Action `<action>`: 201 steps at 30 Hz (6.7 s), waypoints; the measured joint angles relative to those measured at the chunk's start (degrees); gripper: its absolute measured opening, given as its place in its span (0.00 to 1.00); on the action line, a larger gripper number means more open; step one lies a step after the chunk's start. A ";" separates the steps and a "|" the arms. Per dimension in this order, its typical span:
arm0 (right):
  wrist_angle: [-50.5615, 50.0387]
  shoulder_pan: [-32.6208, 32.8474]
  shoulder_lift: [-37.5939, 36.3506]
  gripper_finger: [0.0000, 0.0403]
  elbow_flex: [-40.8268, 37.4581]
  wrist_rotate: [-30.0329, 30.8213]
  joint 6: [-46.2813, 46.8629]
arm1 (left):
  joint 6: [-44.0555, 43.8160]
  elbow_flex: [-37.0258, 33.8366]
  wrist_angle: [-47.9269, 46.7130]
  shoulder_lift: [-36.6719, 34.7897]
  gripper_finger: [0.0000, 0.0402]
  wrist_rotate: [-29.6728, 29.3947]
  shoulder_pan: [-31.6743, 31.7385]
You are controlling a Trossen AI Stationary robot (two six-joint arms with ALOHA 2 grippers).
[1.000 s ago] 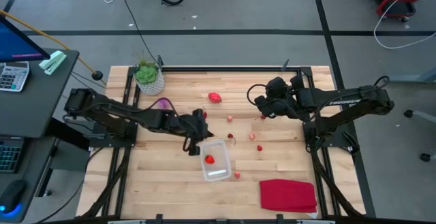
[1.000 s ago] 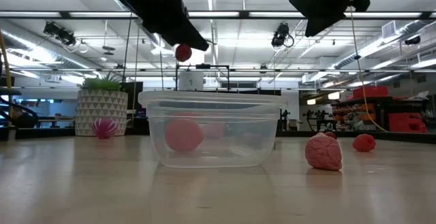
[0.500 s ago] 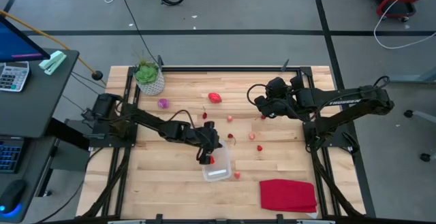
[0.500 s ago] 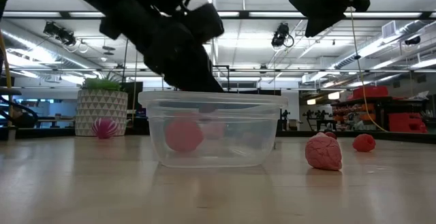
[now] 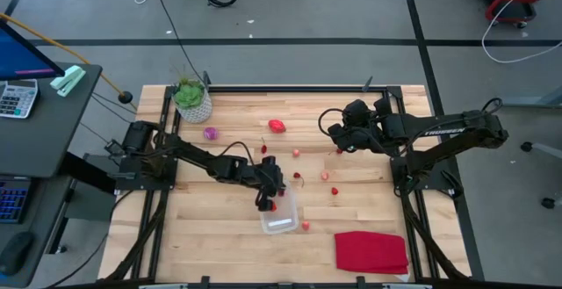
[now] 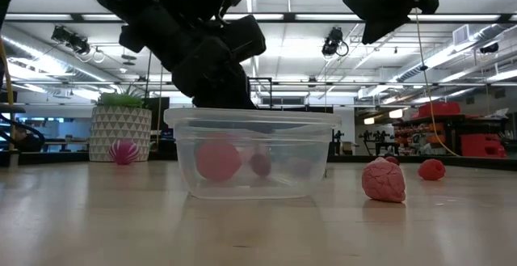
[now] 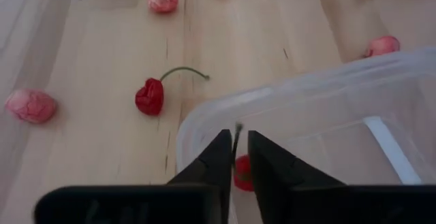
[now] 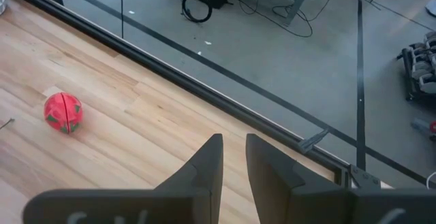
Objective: Pick and placing Produce into tupperware
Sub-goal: Put the bottom left red cherry into the transparent bin, then put the top left red cherry into the transparent bin, then put the red dragon fruit into the transparent bin
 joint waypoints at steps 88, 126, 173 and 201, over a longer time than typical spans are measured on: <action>-0.02 0.02 0.00 0.18 -0.02 -1.60 1.83 | -1.38 0.04 -15.06 -8.26 0.12 6.78 0.88; -0.02 0.00 0.00 0.18 -0.02 -1.68 2.03 | 42.25 0.07 -11.85 -9.77 0.58 -8.94 26.06; -0.22 -0.81 -0.01 0.18 -0.04 -2.63 1.52 | 50.90 26.79 -43.04 7.61 0.63 10.77 34.09; -0.22 -0.85 -0.01 0.18 -0.07 -2.59 1.73 | 50.89 25.11 -33.14 13.20 0.64 9.15 34.73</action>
